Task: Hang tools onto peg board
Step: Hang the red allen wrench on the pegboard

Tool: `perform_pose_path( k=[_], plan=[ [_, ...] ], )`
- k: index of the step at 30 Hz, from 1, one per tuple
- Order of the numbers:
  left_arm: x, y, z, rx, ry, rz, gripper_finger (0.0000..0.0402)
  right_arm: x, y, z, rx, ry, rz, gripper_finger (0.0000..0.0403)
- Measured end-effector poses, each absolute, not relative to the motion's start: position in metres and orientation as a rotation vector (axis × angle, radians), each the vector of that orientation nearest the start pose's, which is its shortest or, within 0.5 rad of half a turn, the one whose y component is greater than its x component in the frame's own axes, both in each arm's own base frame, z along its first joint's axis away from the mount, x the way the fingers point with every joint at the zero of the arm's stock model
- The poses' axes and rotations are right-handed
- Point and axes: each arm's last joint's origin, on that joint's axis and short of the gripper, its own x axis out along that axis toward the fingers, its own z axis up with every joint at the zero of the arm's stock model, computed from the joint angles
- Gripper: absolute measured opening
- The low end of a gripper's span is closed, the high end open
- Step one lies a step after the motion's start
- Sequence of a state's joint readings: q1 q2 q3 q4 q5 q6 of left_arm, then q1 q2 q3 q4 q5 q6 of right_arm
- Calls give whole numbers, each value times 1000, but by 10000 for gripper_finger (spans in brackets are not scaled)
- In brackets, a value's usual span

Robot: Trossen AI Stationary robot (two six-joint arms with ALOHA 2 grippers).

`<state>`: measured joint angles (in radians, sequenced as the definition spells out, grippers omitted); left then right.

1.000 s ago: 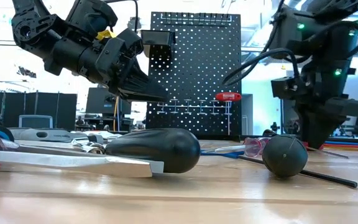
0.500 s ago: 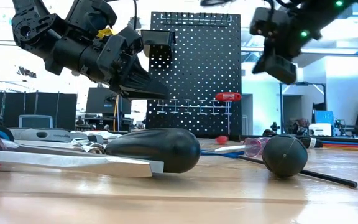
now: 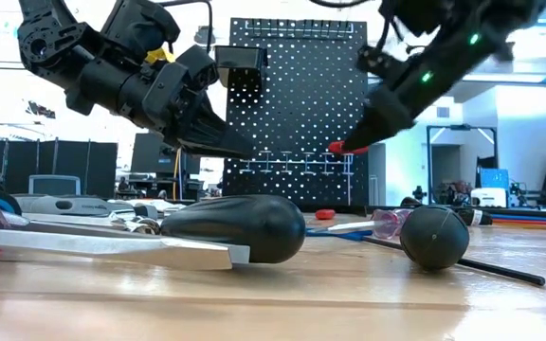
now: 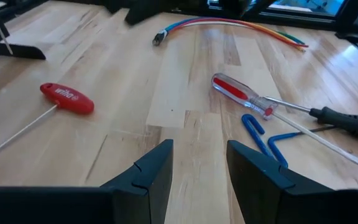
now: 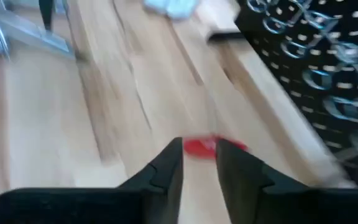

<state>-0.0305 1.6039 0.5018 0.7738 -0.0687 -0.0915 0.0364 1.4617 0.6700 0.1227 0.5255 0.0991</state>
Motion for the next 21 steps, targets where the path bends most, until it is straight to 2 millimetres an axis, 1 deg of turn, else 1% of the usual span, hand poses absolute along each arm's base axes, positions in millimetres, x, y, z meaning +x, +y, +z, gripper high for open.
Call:
perform_pose_path(
  k=[2, 4, 6, 9, 12, 14, 16, 19, 21],
  plan=[
    [284, -7, 145, -56, 327, 48, 145, 282, -17, 167, -56, 587, -535, 137],
    [286, -7, 146, -37, 323, 55, 145, 291, -34, 161, -26, 568, -577, 157],
    [287, -7, 148, -25, 319, 68, 145, 300, -49, 152, 5, 597, -613, 171],
    [289, -6, 149, -12, 330, 92, 145, 312, -66, 136, 12, 683, -660, 174],
    [288, -3, 147, 32, 356, 199, 145, 320, -74, 122, 15, 747, -678, 162],
    [287, 0, 145, 34, 373, 312, 145, 324, -74, 114, 10, 784, -676, 151],
    [286, 2, 144, 44, 383, 371, 145, 326, -70, 112, 2, 810, -655, 140],
    [286, 2, 145, 85, 376, 349, 145, 328, -57, 113, -46, 852, -538, 130],
    [288, 0, 147, 138, 363, 260, 145, 328, -44, 117, -89, 867, -454, 127]
  ],
)
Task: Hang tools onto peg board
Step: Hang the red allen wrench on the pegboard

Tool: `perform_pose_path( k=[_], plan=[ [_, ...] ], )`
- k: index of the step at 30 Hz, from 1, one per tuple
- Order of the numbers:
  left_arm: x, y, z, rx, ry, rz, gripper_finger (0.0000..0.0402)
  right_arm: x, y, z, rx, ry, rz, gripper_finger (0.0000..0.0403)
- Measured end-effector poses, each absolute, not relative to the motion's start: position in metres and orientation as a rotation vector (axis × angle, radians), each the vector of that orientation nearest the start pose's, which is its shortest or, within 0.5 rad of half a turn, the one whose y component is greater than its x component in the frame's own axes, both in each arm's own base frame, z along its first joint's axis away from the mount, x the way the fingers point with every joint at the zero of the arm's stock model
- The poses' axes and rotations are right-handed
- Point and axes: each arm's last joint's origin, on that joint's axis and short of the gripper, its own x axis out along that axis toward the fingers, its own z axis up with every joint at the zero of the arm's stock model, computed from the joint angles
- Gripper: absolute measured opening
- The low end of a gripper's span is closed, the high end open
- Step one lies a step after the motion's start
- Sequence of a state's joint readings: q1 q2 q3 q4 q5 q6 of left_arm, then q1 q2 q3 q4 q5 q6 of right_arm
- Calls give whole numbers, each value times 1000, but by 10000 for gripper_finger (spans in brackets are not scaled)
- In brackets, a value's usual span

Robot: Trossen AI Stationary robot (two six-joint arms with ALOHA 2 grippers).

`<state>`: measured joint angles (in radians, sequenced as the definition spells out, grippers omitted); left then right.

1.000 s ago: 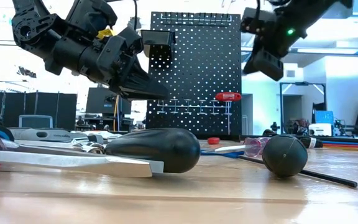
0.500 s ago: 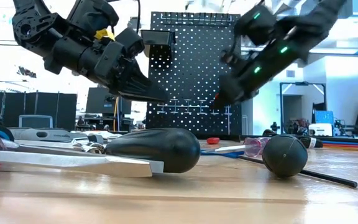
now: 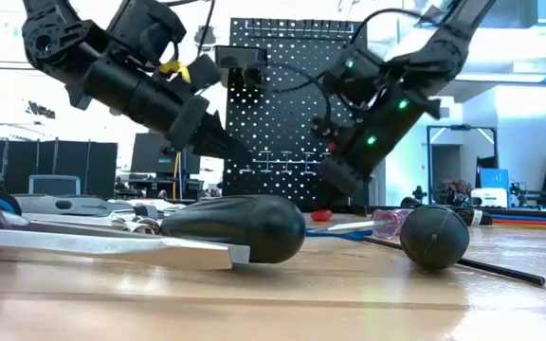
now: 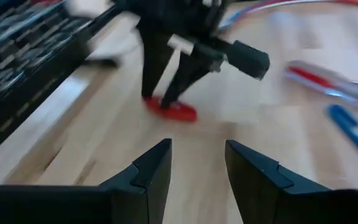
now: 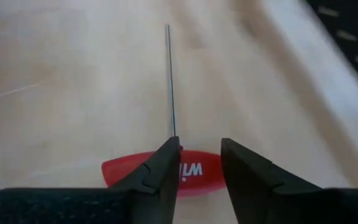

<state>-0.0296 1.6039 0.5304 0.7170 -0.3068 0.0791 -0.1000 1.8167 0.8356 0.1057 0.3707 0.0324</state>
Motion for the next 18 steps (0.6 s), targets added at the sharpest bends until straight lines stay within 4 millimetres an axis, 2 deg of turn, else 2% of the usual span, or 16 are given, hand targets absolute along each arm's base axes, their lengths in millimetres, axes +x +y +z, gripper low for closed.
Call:
perform_pose_path(
  k=[3, 6, 12, 14, 18],
  plan=[
    [293, -3, 152, 250, 344, 116, 145, 327, -27, 123, -129, 869, -381, 126],
    [300, -4, 160, 301, 339, 86, 145, 328, -14, 126, -186, 867, -322, 128],
    [318, 8, 175, 169, 415, 59, 145, 327, -2, 126, -225, 872, -279, 129],
    [325, 11, 170, 171, 439, 49, 145, 327, 0, 126, -254, 874, -254, 129],
    [344, 19, 141, 195, 517, 43, 145, 327, 8, 140, -292, 823, -184, 129]
  ],
)
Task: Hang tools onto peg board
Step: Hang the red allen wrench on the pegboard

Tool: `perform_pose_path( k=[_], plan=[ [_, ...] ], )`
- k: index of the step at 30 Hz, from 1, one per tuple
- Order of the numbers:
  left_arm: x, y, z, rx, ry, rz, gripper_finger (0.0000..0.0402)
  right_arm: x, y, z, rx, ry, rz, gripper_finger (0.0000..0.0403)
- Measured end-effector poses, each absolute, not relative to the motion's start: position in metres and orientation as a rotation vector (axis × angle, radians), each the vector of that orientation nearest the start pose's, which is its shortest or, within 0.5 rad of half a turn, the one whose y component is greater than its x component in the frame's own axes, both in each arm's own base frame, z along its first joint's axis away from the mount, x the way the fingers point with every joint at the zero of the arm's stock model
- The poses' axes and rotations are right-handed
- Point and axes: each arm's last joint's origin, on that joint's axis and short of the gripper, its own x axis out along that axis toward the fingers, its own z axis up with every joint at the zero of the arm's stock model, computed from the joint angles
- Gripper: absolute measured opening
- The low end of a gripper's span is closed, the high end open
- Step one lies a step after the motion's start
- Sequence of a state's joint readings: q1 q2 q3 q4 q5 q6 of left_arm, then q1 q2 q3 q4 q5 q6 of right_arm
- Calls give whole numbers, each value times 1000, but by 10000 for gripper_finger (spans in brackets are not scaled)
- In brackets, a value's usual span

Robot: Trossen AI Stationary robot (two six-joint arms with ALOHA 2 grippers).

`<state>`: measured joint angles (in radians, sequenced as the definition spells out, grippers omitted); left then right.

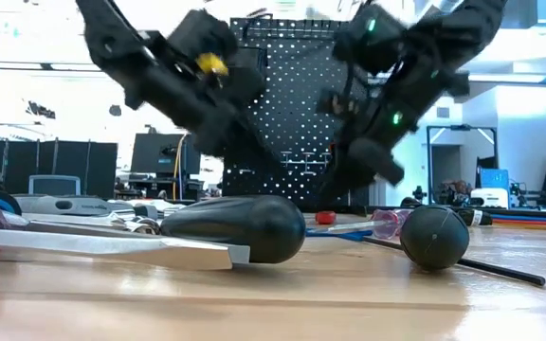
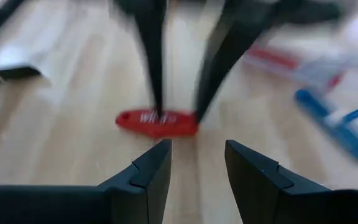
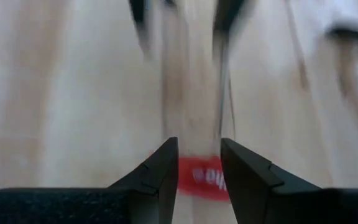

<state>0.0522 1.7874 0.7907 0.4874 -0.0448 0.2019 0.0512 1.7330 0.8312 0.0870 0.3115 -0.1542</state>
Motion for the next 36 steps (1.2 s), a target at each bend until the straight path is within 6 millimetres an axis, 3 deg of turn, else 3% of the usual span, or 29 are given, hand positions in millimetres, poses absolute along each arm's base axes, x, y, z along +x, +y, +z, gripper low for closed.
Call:
perform_pose_path(
  k=[4, 9, 15, 20, 24, 28, 36],
  plan=[
    [363, 30, 118, 244, 605, 115, 145, 317, 17, 159, -260, 790, -173, 129],
    [376, 40, 107, 261, 637, 201, 145, 296, 36, 171, -202, 727, -142, 129],
    [377, 55, 105, 142, 666, 99, 132, 268, 56, 161, -126, 661, -93, 129],
    [373, 69, 102, -15, 694, 79, 67, 258, 62, 147, -91, 541, -60, 129],
    [369, 76, 99, -44, 732, 69, 10, 261, 58, 143, -77, 427, -66, 129],
    [369, 72, 99, -43, 733, 55, 5, 268, 47, 134, -41, 439, -117, 148],
    [370, 49, 109, 37, 748, 111, 1, 272, 27, 126, 42, 597, -233, 226]
  ],
)
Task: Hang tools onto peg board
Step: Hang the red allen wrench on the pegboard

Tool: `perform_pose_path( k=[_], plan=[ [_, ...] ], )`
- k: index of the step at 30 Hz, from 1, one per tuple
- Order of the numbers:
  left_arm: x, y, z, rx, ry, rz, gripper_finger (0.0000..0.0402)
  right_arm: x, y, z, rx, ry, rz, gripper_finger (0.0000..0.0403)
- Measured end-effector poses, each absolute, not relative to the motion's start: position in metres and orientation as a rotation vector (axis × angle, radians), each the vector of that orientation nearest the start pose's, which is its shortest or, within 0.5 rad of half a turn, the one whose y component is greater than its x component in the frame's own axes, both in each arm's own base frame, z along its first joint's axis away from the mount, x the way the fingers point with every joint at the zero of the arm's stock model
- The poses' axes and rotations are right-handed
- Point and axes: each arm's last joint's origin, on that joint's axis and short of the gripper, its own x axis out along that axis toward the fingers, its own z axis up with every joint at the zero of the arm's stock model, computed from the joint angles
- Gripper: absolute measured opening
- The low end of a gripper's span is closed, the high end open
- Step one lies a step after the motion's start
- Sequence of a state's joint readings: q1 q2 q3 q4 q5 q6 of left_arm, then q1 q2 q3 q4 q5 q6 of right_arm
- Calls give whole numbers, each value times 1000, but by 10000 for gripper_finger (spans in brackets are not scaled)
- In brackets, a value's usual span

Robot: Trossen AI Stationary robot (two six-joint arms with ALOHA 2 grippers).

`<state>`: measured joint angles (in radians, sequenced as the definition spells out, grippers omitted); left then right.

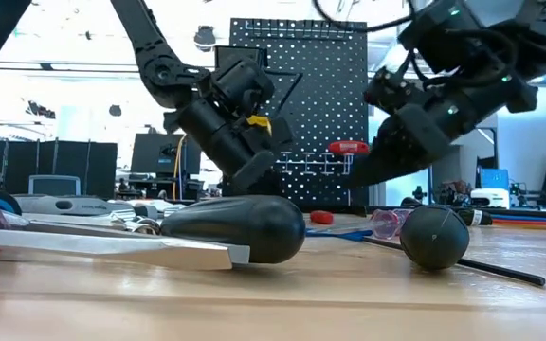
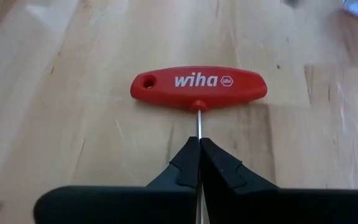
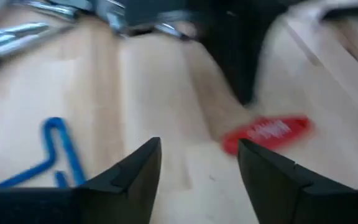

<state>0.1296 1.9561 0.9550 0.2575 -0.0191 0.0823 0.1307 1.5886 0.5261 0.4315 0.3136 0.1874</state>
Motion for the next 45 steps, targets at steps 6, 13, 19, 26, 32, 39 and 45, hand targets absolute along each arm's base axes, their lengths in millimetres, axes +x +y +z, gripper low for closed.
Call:
perform_pose_path(
  k=[6, 13, 19, 26, 32, 39, 45],
  plan=[
    [367, 31, 122, 134, 748, 188, 1, 272, 21, 130, 104, 613, -280, 229],
    [370, 13, 129, 228, 700, 280, 0, 274, 21, 132, 121, 565, -348, 223],
    [371, -2, 135, 384, 666, 427, 0, 275, 16, 133, 204, 540, -428, 223],
    [372, -16, 141, 481, 622, 521, 0, 279, 2, 124, 207, 543, -497, 223],
    [371, -20, 141, 520, 630, 531, 0, 295, -2, 99, 146, 603, -432, 223],
    [371, -19, 141, 543, 644, 535, 0, 325, -2, 95, 97, 616, -324, 236],
    [369, -23, 142, 627, 668, 600, 0, 338, -10, 99, 110, 659, -541, 232]
  ],
)
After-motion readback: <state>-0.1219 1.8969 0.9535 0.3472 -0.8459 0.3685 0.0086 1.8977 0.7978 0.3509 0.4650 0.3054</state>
